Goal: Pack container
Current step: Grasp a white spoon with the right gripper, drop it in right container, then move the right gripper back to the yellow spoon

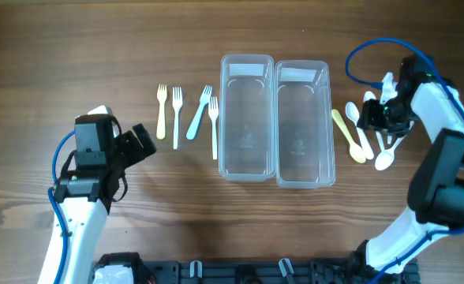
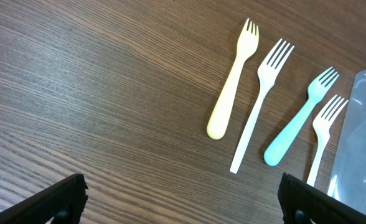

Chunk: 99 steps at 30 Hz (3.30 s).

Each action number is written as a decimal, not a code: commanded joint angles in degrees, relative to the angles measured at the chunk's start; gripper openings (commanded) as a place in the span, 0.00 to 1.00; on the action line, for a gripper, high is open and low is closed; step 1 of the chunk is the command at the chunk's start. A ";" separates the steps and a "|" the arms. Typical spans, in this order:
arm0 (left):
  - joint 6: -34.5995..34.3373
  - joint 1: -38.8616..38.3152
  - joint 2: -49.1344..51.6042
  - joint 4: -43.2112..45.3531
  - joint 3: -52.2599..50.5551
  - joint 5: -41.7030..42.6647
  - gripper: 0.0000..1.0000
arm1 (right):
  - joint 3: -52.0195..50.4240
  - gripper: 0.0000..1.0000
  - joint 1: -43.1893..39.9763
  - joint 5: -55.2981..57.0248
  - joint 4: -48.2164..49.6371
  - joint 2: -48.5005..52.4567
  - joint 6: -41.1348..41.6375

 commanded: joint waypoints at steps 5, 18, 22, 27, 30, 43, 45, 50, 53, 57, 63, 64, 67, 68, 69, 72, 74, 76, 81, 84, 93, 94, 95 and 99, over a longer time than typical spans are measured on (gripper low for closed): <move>0.92 0.11 0.13 0.00 1.05 -0.55 1.00 | 0.57 0.56 3.30 3.43 -0.02 2.38 0.00; 0.92 0.11 0.13 0.00 1.05 -0.55 1.00 | 0.48 0.47 6.38 6.97 1.97 2.58 0.02; 0.92 0.11 0.13 0.00 1.05 -0.55 1.00 | 0.46 0.39 6.38 5.68 1.90 3.41 0.07; 0.92 0.11 0.13 0.00 1.05 -0.55 1.00 | -0.28 0.22 6.38 4.68 2.43 4.76 4.76; 0.92 0.11 0.13 0.00 1.05 -0.55 1.00 | -0.28 0.19 6.38 2.84 2.58 5.20 4.79; 0.92 0.11 0.13 0.00 1.05 -0.55 1.00 | 3.80 0.04 5.68 5.51 -0.50 -0.66 8.24; 0.92 0.11 0.13 0.00 1.05 -0.55 1.00 | 5.18 0.04 5.81 5.44 -1.27 -4.20 9.11; 0.92 0.11 0.13 0.00 1.05 -0.55 1.00 | 6.93 0.04 8.35 3.34 -2.93 -14.19 9.51; 0.92 0.11 0.13 0.00 1.05 -0.55 1.00 | 7.08 0.05 11.82 -4.11 -3.96 -21.05 9.55; 0.92 0.11 0.13 0.00 1.05 -0.55 1.00 | 7.06 0.04 18.69 -6.80 -4.15 -26.34 12.81; 0.92 0.11 0.13 0.00 1.05 -0.55 1.00 | 3.65 0.05 28.61 -3.34 -0.46 -24.00 22.97; 0.92 0.11 0.13 0.00 1.05 -0.55 1.00 | 2.43 0.06 29.59 -2.56 0.87 -22.91 24.85; 0.92 0.11 0.13 0.00 1.05 -0.55 1.00 | -1.03 0.06 31.17 -1.81 4.68 -18.82 28.50; 0.92 0.11 0.13 0.00 1.05 -0.55 1.00 | -1.84 0.06 31.34 -2.10 5.29 -17.35 28.96; 0.92 0.11 0.13 0.00 1.05 -0.55 1.00 | -2.19 0.06 31.47 -2.12 5.46 -15.85 28.94; 0.92 0.11 0.13 0.00 1.05 -0.55 1.00 | -2.19 0.14 31.47 -2.95 5.51 -12.63 28.09; 0.92 0.11 0.13 0.00 1.05 -0.55 1.00 | -1.95 0.31 31.45 -3.76 5.57 -13.03 25.57; 0.92 0.11 0.13 0.00 1.05 -0.55 1.00 | -1.09 0.45 31.45 -3.72 5.44 -14.64 23.17; 0.92 0.11 0.13 0.00 1.05 -0.55 1.00 | 1.16 0.58 29.31 -1.22 5.40 -23.37 21.14; 0.92 0.11 0.13 0.00 1.05 -0.55 1.00 | 1.14 0.58 25.49 3.72 3.82 -28.57 24.85; 0.92 0.11 0.13 0.00 1.05 -0.55 1.00 | -1.90 0.59 12.57 7.87 -1.20 -24.92 26.84; 0.92 0.11 0.13 0.00 1.05 -0.55 1.00 | -2.71 0.60 12.13 7.87 -1.20 -23.47 26.84; 0.92 0.11 0.13 0.00 1.05 -0.55 1.00 | -3.58 0.60 12.00 7.89 -1.18 -21.64 26.77; 0.92 0.11 0.13 0.00 1.05 -0.55 1.00 | -5.55 0.60 12.07 7.54 -0.90 -15.89 26.77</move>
